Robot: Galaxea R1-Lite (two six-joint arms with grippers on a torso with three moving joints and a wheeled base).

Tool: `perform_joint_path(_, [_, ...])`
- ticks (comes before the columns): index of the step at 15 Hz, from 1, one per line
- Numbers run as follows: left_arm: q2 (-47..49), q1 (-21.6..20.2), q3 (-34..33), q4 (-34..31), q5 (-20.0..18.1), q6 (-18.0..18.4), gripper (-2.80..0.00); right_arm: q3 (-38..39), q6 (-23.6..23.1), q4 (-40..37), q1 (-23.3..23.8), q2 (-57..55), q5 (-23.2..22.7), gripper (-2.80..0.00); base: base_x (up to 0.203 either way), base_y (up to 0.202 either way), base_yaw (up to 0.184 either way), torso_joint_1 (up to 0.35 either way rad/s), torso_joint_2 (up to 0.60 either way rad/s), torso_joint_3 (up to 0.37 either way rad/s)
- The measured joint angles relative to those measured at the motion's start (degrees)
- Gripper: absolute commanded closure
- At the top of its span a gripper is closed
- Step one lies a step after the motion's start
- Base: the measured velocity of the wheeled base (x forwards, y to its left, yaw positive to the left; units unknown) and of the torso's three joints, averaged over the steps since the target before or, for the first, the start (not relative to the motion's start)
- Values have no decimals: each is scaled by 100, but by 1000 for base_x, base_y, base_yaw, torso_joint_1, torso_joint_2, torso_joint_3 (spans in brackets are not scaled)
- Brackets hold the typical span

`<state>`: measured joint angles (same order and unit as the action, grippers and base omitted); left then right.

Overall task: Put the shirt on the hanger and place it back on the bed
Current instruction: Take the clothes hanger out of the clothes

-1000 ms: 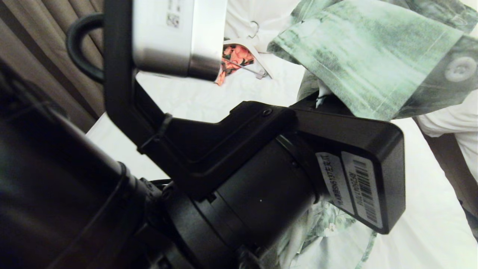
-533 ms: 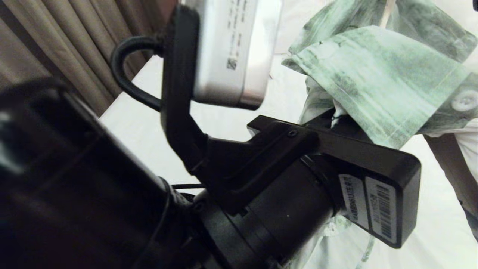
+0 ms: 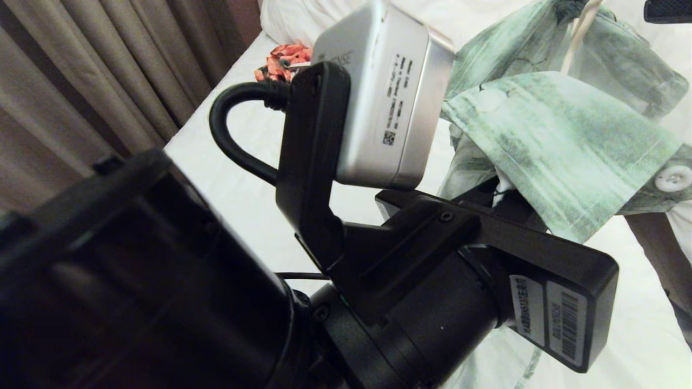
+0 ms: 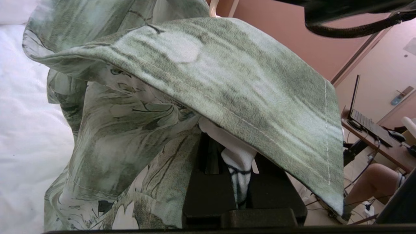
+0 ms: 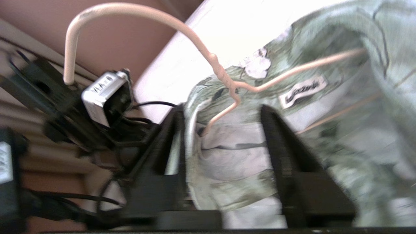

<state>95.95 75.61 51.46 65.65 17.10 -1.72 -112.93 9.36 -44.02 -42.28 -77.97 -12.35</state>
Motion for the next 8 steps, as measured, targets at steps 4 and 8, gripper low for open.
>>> perform_joint_path(4, [16,-2,5,-2,1,-18,0,1,-773,154,-5,-45,-3,-280,0,0,0,0,0,0])
perform_joint_path(8, [16,-2,5,-4,-1,-20,0,9,-1380,276,-13,-202,1,-280,0,0,0,0,0,0])
